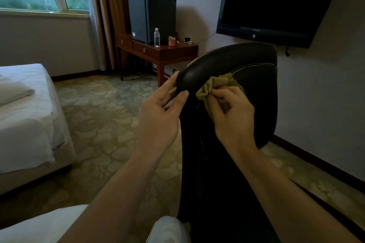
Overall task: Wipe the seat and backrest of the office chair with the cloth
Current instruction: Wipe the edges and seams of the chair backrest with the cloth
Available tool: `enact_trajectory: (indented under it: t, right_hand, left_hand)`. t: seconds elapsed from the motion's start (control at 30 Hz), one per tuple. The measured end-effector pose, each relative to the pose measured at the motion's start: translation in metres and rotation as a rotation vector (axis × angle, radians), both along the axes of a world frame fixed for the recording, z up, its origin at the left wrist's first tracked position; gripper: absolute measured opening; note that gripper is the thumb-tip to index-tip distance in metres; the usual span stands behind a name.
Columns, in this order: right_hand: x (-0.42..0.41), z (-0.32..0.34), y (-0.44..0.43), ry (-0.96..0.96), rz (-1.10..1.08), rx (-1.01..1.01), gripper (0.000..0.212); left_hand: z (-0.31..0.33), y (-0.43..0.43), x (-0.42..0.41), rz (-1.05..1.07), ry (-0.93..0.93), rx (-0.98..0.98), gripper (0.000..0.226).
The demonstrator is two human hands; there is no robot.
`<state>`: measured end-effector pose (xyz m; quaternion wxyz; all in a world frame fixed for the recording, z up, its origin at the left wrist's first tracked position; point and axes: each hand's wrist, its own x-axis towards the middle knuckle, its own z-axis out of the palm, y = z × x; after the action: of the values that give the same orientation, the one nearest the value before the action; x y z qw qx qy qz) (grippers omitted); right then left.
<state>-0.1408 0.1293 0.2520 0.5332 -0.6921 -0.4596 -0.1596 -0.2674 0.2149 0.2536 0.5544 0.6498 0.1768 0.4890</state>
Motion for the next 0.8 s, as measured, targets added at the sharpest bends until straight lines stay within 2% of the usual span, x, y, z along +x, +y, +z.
enact_trajectory:
  t: [0.17, 0.37, 0.5, 0.63, 0.8]
  right_hand:
    - [0.007, 0.008, 0.001, -0.071, -0.011, -0.049, 0.014]
    - [0.026, 0.023, 0.008, 0.087, -0.027, -0.038, 0.013]
    - [0.007, 0.014, 0.007, 0.047, -0.039, -0.029, 0.011]
    - [-0.01, 0.001, 0.002, -0.088, -0.031, -0.066, 0.012]
    - [0.017, 0.018, 0.007, -0.204, -0.035, -0.163, 0.011]
  left_hand:
    - [0.001, 0.002, -0.005, -0.007, 0.087, 0.059, 0.065]
    - [0.0, 0.005, -0.007, -0.064, 0.187, 0.078, 0.086]
    - [-0.002, 0.004, -0.006, -0.043, 0.171, 0.082, 0.086]
    - [-0.006, 0.0, -0.003, -0.006, 0.125, 0.098, 0.08]
    - [-0.008, 0.0, 0.001, 0.017, 0.114, 0.098, 0.08]
